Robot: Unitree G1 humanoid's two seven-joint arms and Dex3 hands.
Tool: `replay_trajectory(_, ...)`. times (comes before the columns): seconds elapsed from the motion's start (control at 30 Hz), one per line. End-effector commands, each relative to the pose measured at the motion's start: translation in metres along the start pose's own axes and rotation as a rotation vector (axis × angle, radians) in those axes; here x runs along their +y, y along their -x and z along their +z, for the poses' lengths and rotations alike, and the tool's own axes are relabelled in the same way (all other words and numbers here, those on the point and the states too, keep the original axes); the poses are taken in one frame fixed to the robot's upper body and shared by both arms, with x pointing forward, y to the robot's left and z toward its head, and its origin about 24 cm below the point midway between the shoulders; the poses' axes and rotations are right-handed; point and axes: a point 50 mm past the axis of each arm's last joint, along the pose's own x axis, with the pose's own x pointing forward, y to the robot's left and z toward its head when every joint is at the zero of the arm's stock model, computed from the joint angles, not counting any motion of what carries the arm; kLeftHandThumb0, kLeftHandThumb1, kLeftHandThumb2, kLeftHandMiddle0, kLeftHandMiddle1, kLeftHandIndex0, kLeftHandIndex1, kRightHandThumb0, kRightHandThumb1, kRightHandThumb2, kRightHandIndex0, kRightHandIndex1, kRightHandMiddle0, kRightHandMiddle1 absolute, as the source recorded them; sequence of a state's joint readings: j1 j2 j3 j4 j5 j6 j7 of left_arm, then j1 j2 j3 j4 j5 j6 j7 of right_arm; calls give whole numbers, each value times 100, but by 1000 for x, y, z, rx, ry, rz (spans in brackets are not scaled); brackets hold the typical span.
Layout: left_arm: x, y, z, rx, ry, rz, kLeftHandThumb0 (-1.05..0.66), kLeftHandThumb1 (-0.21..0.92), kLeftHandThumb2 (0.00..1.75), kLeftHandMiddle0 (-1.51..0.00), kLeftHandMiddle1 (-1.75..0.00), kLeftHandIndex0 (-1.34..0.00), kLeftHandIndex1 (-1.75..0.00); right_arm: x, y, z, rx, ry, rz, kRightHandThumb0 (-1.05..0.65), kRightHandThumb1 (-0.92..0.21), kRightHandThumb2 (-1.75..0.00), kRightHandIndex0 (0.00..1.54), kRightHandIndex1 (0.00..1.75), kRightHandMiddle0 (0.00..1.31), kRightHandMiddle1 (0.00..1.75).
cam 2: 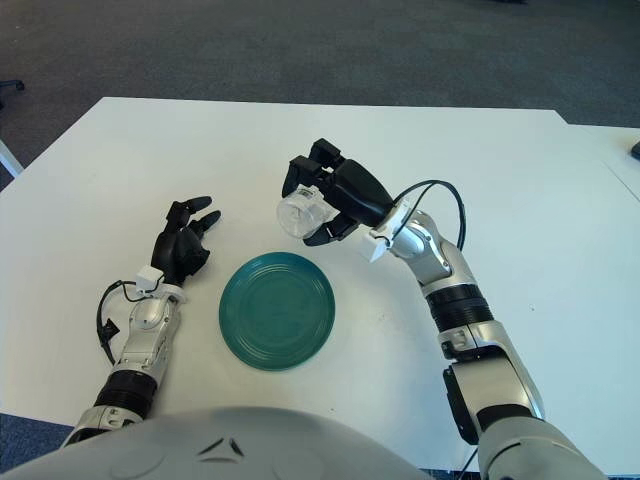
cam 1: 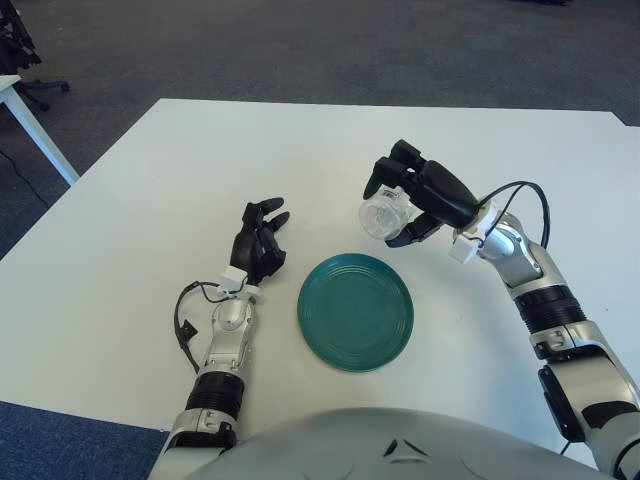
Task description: Put the bottle into the plate.
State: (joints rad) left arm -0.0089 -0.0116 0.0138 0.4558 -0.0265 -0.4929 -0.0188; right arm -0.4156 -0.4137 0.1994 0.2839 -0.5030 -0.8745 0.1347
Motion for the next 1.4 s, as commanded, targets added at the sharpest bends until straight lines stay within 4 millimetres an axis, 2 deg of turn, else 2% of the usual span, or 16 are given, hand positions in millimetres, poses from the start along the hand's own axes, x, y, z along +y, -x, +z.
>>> replay_trajectory(0.0, 3, 34, -40, 205, -2, 32, -78, 92, 105, -48, -44, -21, -107, -2, -4, 4, -18, 64, 47, -45, -40, -121, 123, 175, 54, 175)
replay_trajectory(0.1, 2, 34, -40, 209, 1, 35, -78, 92, 105, -47, -44, -21, -107, -1, -6, 6, -26, 87, 66, -45, -40, -121, 122, 175, 55, 175)
replay_trajectory(0.27, 2, 33, -40, 215, 19, 46, -77, 92, 105, -48, -45, -21, -107, 6, -9, 18, -66, 142, 192, -46, -38, -124, 124, 175, 57, 175)
replay_trajectory(0.4, 1, 33, -40, 219, 20, 51, -77, 92, 105, -47, -44, -21, -107, 13, -10, 28, -78, 136, 262, -47, -35, -127, 126, 175, 58, 175)
replay_trajectory(0.63, -1, 33, -39, 215, 27, 53, -78, 92, 105, -47, -45, -21, -107, 18, -10, 33, -78, 113, 321, -48, -33, -129, 128, 175, 60, 175)
replay_trajectory(0.73, -4, 32, -44, 242, 18, 73, -79, 92, 105, -48, -45, -21, -107, 25, -10, 37, -92, 79, 365, -48, -31, -132, 128, 175, 62, 175)
replay_trajectory(0.87, -6, 32, -42, 231, 16, 72, -80, 92, 104, -49, -46, -22, -108, 30, -10, 42, -103, 69, 389, -49, -30, -134, 128, 175, 63, 175)
replay_trajectory(1.0, -5, 31, -42, 230, 19, 57, -81, 92, 104, -48, -46, -21, -108, 47, 0, 59, -146, 108, 372, -50, -28, -136, 129, 175, 64, 175)
replay_trajectory(1.37, -5, 33, -40, 201, 14, 44, -79, 92, 104, -47, -45, -22, -108, 51, 5, 64, -145, 79, 344, -50, -28, -137, 132, 175, 65, 175)
